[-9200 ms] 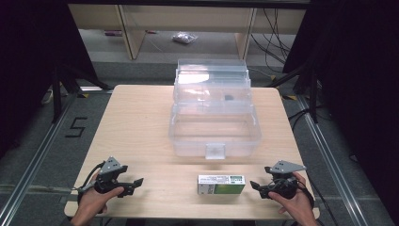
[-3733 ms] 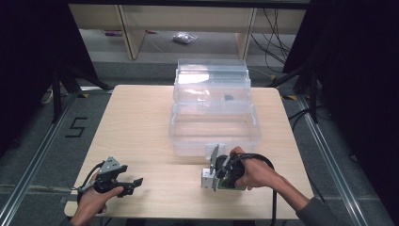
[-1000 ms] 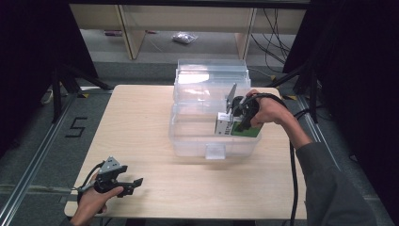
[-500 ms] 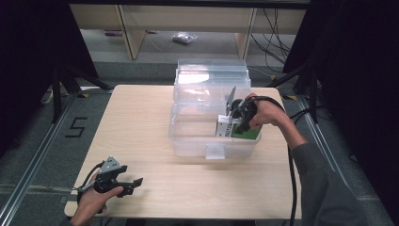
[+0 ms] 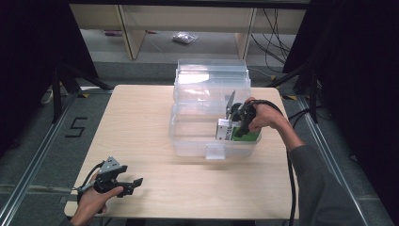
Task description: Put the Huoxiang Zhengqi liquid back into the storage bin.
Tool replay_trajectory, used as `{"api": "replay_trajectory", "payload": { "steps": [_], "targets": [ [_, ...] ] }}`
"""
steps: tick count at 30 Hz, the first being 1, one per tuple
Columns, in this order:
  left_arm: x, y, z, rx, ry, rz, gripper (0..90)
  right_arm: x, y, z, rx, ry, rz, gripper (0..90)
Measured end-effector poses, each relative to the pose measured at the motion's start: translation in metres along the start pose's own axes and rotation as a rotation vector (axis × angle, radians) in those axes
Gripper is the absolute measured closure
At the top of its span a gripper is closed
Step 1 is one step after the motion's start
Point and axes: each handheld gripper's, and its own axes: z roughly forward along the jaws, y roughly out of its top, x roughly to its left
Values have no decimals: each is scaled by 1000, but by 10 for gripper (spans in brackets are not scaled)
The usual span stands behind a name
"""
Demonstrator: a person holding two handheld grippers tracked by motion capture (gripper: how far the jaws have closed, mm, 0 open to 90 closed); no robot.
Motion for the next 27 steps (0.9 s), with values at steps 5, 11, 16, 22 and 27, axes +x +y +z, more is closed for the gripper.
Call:
{"api": "replay_trajectory", "payload": {
  "steps": [5,11,16,22,27],
  "targets": [
    [0,0,0,0,0,-1,160,0,-1,5,19,13,6,647],
    [0,0,0,1,-1,0,161,-2,0,12,11,14,-11,647],
    [0,0,0,0,-1,-1,160,-3,1,19,8,28,-21,646],
    [0,0,0,0,-1,-1,160,0,-1,26,15,58,40,645],
    [0,0,0,-1,-2,-2,160,-3,-1,32,26,50,20,644]
  ]
}}
